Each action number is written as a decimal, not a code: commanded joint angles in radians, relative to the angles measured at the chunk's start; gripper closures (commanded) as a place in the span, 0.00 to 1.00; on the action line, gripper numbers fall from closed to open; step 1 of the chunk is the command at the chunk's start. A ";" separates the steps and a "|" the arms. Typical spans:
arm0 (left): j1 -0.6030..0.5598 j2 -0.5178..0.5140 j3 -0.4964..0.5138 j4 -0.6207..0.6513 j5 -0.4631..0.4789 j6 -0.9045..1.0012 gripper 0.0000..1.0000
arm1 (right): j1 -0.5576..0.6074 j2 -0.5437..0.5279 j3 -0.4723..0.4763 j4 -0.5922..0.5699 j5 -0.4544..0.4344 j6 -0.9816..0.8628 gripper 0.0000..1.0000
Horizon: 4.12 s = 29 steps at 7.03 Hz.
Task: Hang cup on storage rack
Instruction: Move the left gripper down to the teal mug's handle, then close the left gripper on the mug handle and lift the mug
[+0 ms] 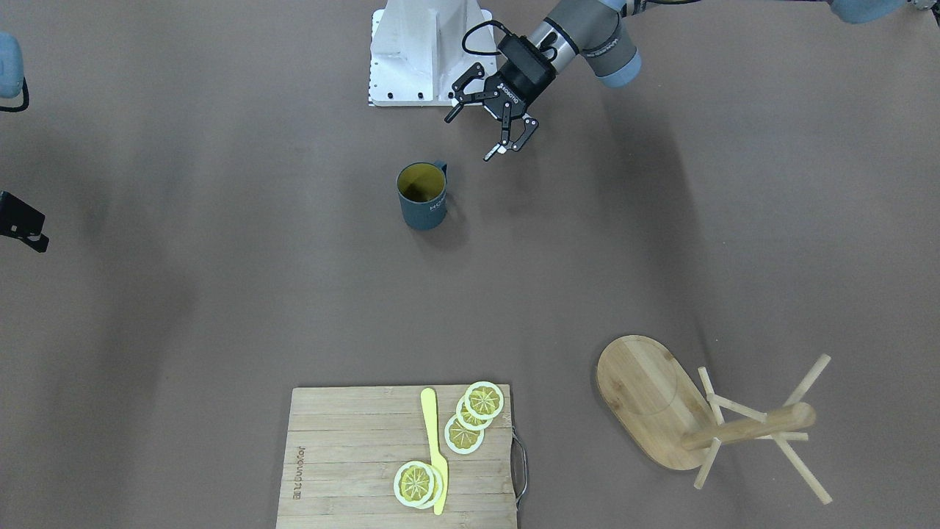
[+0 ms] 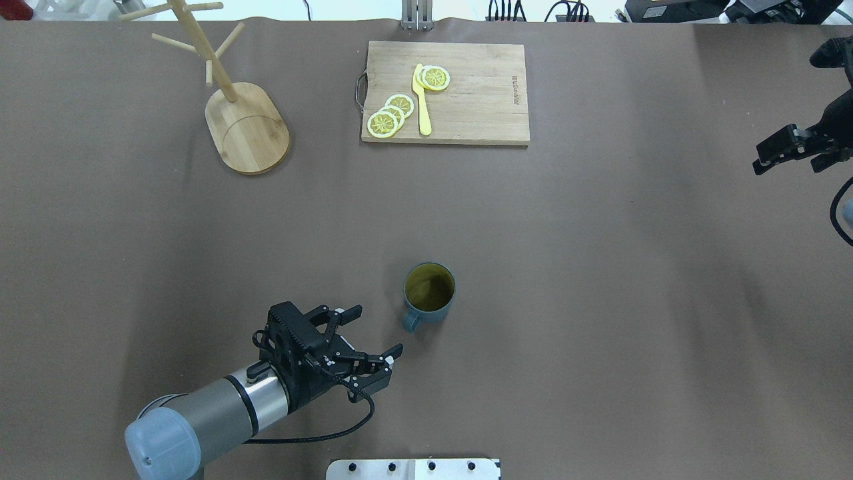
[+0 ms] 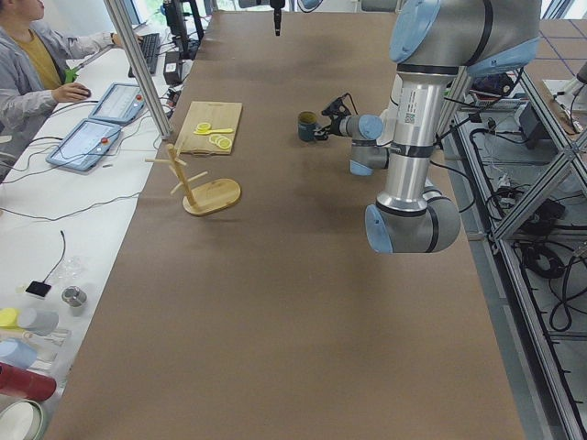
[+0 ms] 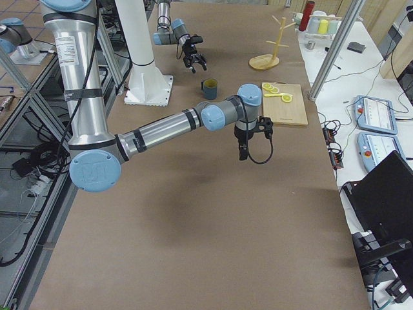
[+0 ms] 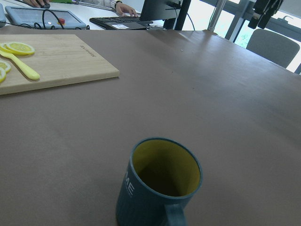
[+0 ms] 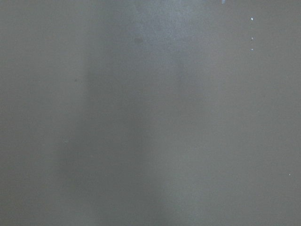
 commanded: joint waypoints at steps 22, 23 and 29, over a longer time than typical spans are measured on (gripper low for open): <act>-0.015 -0.149 0.143 -0.057 0.009 0.068 1.00 | 0.084 -0.010 -0.050 -0.003 0.021 -0.098 0.00; -0.016 -0.149 0.143 -0.062 0.009 0.044 1.00 | 0.084 -0.010 -0.050 -0.002 0.021 -0.098 0.00; -0.292 -0.135 0.140 -0.128 -0.390 -0.311 1.00 | 0.084 -0.015 -0.047 0.001 0.023 -0.098 0.00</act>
